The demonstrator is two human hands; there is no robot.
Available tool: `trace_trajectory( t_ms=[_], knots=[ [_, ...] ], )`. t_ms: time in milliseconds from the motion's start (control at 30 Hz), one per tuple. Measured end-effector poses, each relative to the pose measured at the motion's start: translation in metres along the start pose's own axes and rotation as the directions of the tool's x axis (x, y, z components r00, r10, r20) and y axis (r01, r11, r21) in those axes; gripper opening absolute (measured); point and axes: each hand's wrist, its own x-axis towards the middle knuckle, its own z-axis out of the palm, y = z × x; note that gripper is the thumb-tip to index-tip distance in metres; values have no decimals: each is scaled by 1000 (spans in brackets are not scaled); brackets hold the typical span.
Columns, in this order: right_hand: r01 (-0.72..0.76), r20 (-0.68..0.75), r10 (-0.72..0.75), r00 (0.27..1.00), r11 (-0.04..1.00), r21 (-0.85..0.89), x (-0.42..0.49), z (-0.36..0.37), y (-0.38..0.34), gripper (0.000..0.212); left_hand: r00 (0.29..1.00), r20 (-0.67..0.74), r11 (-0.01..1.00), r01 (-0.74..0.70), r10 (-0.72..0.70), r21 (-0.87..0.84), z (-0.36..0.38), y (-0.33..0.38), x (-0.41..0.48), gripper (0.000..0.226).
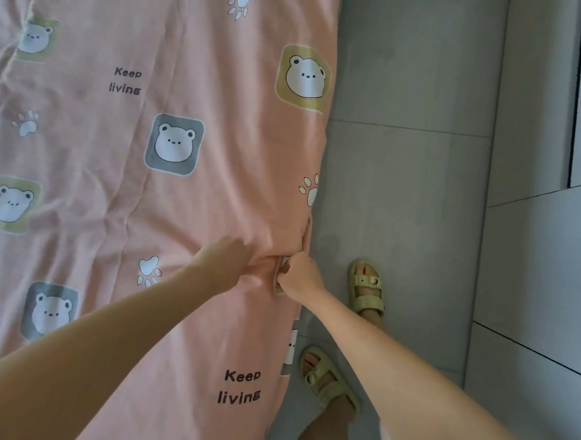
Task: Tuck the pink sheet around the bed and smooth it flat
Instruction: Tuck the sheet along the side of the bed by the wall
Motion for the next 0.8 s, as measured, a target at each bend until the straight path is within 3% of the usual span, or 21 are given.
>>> trace_trajectory(
  t_ms=[167, 333, 467, 600, 700, 800],
  knots=[
    [-30, 5, 31, 1000, 996, -85, -19, 6, 7, 38, 993, -14, 984, 114, -117, -140, 9, 7, -15, 21],
    [-63, 45, 68, 997, 992, -107, -26, 1, 9, 38, 993, -68, 987, 91, -101, -135, 4, 7, -11, 20],
    [-149, -96, 173, 980, 965, 216, -3, -36, 12, 29, 964, -260, 993, 18, -49, -120, -35, -4, 29, 21],
    [-104, -160, 247, 956, 792, 602, 30, -70, -2, 28, 917, -398, 992, -68, 22, -103, -88, -14, 83, 38],
    [-60, -90, 242, 966, 550, 833, 55, -93, -19, 31, 907, -386, 983, -184, 167, -6, -129, -23, 127, 46],
    [-87, -32, 224, 974, 501, 861, 77, -107, -30, 33, 913, -305, 959, -228, 270, 166, -163, -36, 171, 50]
  ],
)
